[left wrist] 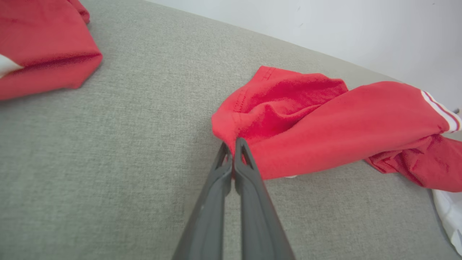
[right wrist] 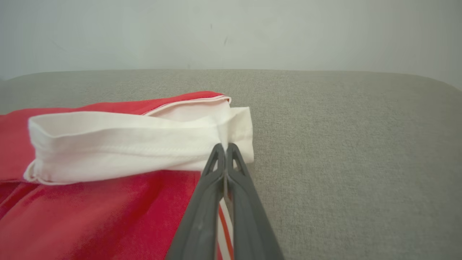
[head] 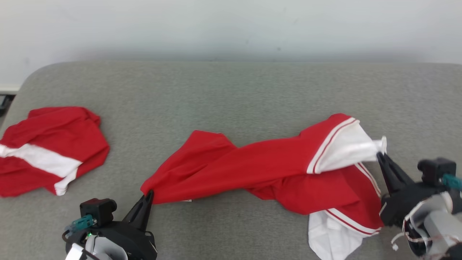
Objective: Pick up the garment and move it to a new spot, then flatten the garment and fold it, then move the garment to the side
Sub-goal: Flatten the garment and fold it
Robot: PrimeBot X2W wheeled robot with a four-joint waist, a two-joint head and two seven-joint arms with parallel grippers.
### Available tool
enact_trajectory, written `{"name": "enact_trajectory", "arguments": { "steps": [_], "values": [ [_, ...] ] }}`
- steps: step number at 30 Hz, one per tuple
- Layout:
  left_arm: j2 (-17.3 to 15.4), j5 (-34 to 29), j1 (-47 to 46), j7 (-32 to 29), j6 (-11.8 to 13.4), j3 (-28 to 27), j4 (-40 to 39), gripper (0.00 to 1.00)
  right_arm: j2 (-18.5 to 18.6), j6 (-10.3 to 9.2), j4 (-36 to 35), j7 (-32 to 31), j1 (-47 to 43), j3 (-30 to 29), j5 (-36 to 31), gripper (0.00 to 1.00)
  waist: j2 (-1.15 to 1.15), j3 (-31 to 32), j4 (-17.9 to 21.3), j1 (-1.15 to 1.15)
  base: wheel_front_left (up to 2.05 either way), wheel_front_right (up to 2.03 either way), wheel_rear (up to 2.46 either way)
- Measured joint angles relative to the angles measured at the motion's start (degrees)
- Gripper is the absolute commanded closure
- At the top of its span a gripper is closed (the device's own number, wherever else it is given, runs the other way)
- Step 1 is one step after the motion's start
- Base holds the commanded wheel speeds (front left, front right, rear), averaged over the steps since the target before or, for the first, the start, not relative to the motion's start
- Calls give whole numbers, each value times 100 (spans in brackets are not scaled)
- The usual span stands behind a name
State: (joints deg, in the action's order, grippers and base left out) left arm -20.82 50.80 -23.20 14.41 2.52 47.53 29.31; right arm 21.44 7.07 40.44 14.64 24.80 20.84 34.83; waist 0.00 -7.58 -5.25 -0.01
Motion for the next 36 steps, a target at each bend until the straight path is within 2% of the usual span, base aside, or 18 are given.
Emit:
{"name": "enact_trajectory", "arguments": {
  "steps": [8, 16, 17, 18, 23, 32, 36],
  "values": [
    [4, -3, 42, 0, 48, -8, -259, 100, 13, 1, -176, -2, -834, -302, 264, 100, 0, 25, 413, 0, 0, 0, 0],
    [76, -3, 39, 0, 48, 14, -285, 100, -49, 1, -136, -2, -992, -254, 304, 100, 0, -58, 444, 0, 0, 0, 0],
    [78, -2, 35, 0, 48, 14, -283, 100, -60, 1, -126, -3, -992, -232, 305, 67, 0, -65, 441, 1, 0, 0, 0],
    [80, -2, 33, -1, 48, 13, -282, 100, -69, 1, -125, -7, -993, -216, 309, 0, 0, -70, 438, 1, 0, 0, 0],
    [82, 3, 33, -1, 48, 2, -238, 100, 7, 1, -271, -5, -995, -253, 425, 0, 0, -31, 435, 1, 0, 0, 0],
    [89, 24, 35, -1, 49, -9, -226, 100, 441, 1, -1596, -52, -1051, -241, 1216, 0, 0, 22, 487, 1, 0, 0, 0],
    [94, 24, 36, -1, 51, -8, -227, 100, 575, 1, -1604, -203, -1056, -459, 1344, 0, 0, 29, 494, 1, 0, 0, 0]
  ]
}}
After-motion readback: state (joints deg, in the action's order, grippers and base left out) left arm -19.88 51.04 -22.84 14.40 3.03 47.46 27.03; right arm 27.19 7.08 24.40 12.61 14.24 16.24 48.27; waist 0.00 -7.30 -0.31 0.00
